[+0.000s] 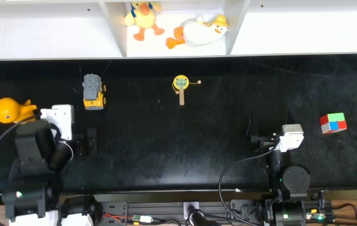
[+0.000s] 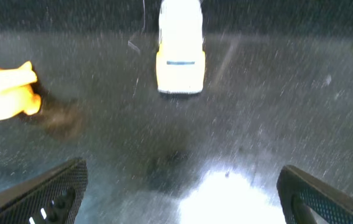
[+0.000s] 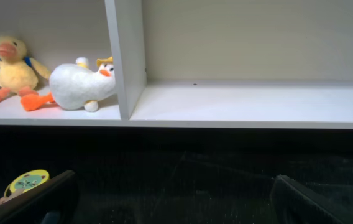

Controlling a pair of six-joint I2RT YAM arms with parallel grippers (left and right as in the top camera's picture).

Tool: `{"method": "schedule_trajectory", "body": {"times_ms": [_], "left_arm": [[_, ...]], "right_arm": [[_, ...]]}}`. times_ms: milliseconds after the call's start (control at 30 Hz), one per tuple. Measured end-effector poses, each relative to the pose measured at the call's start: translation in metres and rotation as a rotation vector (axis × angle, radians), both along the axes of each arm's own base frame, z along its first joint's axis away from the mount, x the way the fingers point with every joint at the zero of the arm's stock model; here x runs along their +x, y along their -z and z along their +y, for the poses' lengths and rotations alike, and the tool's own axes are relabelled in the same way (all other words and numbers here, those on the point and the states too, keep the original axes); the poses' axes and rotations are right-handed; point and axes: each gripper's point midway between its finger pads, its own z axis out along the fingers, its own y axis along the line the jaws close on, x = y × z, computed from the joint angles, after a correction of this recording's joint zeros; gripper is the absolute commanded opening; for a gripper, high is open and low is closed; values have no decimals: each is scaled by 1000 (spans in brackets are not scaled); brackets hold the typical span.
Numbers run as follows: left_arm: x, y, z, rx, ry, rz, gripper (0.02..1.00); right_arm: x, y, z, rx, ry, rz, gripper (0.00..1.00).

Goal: Store Toys

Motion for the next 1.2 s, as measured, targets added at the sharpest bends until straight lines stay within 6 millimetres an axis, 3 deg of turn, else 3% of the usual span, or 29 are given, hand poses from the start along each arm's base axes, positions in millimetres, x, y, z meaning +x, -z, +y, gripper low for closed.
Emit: {"method": "schedule_trajectory", "body": {"times_ms": [133,333,600,800,1200], "left_arm": [[1,-3,13,38,18,52,991],[1,-15,51,39,-45,33,993],[-9,-19,68,12,1,-23,996],[-13,-21,91,31,-8,-45,993],[-14,-46,169,119,-147,13,996]], "right_arm": [[0,0,0,0,0,0,996],[0,0,0,0,0,0,993],[0,0,0,0,0,-1,996],[0,0,0,0,0,0,996],[0,0,0,0,0,0,996]]}}
